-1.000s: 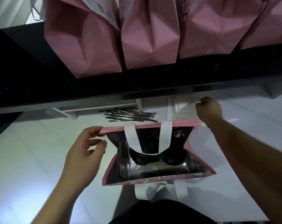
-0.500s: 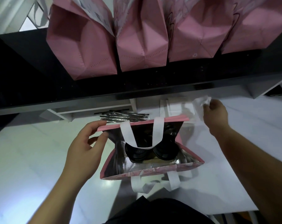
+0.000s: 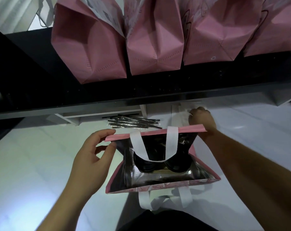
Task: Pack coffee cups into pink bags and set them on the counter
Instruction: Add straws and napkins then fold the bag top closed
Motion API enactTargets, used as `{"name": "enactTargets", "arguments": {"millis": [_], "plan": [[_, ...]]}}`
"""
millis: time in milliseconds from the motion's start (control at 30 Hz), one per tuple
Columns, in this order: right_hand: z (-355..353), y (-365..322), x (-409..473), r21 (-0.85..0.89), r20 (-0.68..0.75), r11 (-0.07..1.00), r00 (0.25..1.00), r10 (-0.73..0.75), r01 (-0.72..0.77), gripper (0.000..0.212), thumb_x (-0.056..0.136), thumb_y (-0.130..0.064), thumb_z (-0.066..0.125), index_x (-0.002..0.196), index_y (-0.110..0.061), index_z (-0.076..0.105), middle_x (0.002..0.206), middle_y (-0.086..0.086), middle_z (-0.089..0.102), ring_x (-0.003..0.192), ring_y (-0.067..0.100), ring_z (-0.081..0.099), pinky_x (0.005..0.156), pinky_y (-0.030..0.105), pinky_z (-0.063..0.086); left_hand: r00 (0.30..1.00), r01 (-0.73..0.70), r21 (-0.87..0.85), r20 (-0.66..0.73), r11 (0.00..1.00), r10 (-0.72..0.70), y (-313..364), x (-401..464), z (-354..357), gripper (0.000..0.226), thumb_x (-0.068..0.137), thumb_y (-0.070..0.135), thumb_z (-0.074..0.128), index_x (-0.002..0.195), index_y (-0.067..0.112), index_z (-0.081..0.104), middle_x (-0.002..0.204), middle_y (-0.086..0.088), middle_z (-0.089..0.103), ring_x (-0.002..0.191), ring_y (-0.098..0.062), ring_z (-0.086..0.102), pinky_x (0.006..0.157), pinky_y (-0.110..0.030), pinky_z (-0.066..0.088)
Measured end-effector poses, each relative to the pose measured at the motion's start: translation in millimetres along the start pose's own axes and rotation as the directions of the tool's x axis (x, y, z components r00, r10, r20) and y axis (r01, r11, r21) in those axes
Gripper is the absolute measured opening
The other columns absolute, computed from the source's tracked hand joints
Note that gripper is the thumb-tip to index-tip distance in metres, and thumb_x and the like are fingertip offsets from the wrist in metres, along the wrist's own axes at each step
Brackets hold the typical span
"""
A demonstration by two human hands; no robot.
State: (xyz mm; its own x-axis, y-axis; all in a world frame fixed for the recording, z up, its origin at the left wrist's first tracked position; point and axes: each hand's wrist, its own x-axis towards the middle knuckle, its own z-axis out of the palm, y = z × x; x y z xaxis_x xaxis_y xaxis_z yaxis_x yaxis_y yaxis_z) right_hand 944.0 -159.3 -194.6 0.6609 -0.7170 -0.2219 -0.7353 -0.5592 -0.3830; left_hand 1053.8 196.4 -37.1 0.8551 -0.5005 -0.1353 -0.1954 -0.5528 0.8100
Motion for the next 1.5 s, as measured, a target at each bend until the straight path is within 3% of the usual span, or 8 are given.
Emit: {"name": "enactTargets", "arguments": {"millis": [200,600,767,1000,1133,1300,1400,1500], "plan": [[2,3,0,-0.198,0.024,0.978,0.998,-0.064,0.067,0.045,0.092,-0.046,0.067,0.114,-0.006,0.072,0.114,0.019,0.066,0.101,0.035,0.063,0.095,0.04,0.051,1.0,-0.011,0.029,0.006,1.0,0.01,1,-3,-1,0.033,0.096,0.031,0.063,0.117,0.056,0.061,0.123,0.033,0.063,0.103,0.009,0.064,0.07,-0.021,0.047],[1,2,-4,-0.162,-0.051,0.987,0.998,-0.025,0.017,0.025,0.096,-0.014,0.054,0.097,-0.002,0.077,0.096,0.019,0.069,0.085,0.035,0.065,0.077,0.037,0.053,1.0,-0.002,0.023,0.012,1.0,0.002,-4,0,0,0.03,0.097,0.032,0.062,0.116,0.055,0.063,0.123,0.03,0.064,0.104,0.007,0.064,0.074,-0.021,0.047],[5,7,1,-0.024,-0.088,0.999,0.995,0.037,-0.039,0.022,0.094,-0.01,0.054,0.095,0.0,0.074,0.096,0.021,0.07,0.084,0.038,0.064,0.068,0.033,0.047,1.0,-0.005,0.019,0.011,1.0,0.004,-4,1,-1,0.03,0.097,0.031,0.063,0.116,0.054,0.063,0.123,0.028,0.065,0.104,0.005,0.065,0.074,-0.021,0.047],[7,14,5,0.156,-0.103,0.983,0.988,0.113,-0.096,0.032,0.097,-0.014,0.054,0.123,0.0,0.067,0.118,0.022,0.067,0.104,0.039,0.063,0.084,0.035,0.048,1.0,-0.012,0.024,0.013,1.0,0.012,-3,3,-1,0.031,0.097,0.03,0.063,0.114,0.056,0.063,0.123,0.029,0.064,0.104,0.007,0.064,0.073,-0.018,0.047],[-4,16,-2,0.28,-0.188,0.95,0.962,0.199,-0.142,0.019,0.097,-0.015,0.05,0.096,0.0,0.063,0.087,0.014,0.063,0.081,0.034,0.06,0.067,0.032,0.039,1.0,-0.029,0.027,0.008,0.999,0.028,-2,4,-1,0.033,0.098,0.029,0.064,0.113,0.058,0.062,0.121,0.031,0.064,0.104,0.009,0.063,0.072,-0.015,0.047],[-42,11,-43,0.554,-0.175,0.827,0.959,0.225,-0.093,0.017,0.098,-0.03,0.049,0.091,-0.019,0.06,0.078,0.0,0.061,0.069,0.018,0.056,0.058,0.029,0.043,0.998,-0.066,0.029,0.012,0.997,0.065,-3,7,-1,0.029,0.096,0.032,0.067,0.113,0.056,0.063,0.122,0.03,0.064,0.106,0.008,0.062,0.074,-0.018,0.045],[-72,3,-86,0.71,-0.114,0.701,0.973,0.203,-0.063,0.014,0.099,-0.036,0.053,0.093,-0.031,0.065,0.094,-0.011,0.07,0.082,0.011,0.066,0.065,0.027,0.054,0.993,-0.113,0.072,0.028,0.991,0.111,0,12,0,0.025,0.096,0.034,0.069,0.11,0.054,0.064,0.116,0.034,0.065,0.108,0.009,0.059,0.076,-0.017,0.044],[-103,-11,-133,0.746,-0.091,0.666,0.988,0.125,-0.015,0.02,0.102,-0.041,0.052,0.095,-0.051,0.068,0.092,-0.029,0.071,0.089,0.007,0.07,0.067,0.02,0.053,0.984,-0.172,0.121,0.07,0.978,0.164,6,20,0,0.022,0.093,0.035,0.07,0.108,0.049,0.066,0.111,0.037,0.065,0.107,0.012,0.057,0.076,-0.017,0.044]]}}
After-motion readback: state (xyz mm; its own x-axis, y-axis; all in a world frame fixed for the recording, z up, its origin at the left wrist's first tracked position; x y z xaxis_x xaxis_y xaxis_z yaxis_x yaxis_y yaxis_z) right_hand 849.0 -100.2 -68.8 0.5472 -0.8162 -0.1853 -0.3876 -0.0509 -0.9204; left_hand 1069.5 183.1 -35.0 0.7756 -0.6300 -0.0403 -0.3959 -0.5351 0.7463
